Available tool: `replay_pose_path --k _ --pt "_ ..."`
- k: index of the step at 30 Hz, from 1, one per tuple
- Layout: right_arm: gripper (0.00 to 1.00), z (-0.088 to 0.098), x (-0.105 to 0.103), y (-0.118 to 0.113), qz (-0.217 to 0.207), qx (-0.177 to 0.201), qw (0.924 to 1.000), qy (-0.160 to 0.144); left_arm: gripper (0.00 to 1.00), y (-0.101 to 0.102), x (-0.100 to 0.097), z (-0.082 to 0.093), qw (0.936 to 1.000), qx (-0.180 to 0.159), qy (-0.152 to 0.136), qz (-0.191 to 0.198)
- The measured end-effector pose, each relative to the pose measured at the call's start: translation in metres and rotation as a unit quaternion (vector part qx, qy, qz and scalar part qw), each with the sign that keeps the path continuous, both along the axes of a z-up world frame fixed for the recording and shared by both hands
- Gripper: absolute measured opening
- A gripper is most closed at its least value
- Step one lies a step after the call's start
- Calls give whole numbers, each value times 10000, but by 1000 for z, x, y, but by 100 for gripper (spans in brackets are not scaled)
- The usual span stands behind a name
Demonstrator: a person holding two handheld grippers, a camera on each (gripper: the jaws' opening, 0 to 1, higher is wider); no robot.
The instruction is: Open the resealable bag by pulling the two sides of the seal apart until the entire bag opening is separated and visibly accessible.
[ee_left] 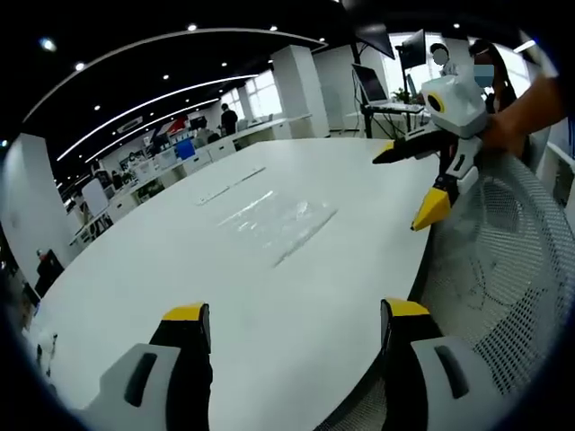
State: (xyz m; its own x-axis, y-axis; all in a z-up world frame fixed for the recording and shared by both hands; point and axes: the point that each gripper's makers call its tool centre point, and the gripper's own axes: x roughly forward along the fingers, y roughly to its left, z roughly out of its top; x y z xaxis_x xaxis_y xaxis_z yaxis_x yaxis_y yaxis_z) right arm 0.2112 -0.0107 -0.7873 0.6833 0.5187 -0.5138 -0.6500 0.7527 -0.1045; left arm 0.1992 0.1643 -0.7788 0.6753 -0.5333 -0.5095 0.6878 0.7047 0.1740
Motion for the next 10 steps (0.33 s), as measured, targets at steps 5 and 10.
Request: replay_pose_path --k 5,10 --pt "98 5 6 -10 -288 145 9995 -52 76 -4 -1 -11 10000 59 54 -26" --pt "98 2 5 -13 -140 253 9996 34 73 0 -2 -14 9998 155 -39 -96"
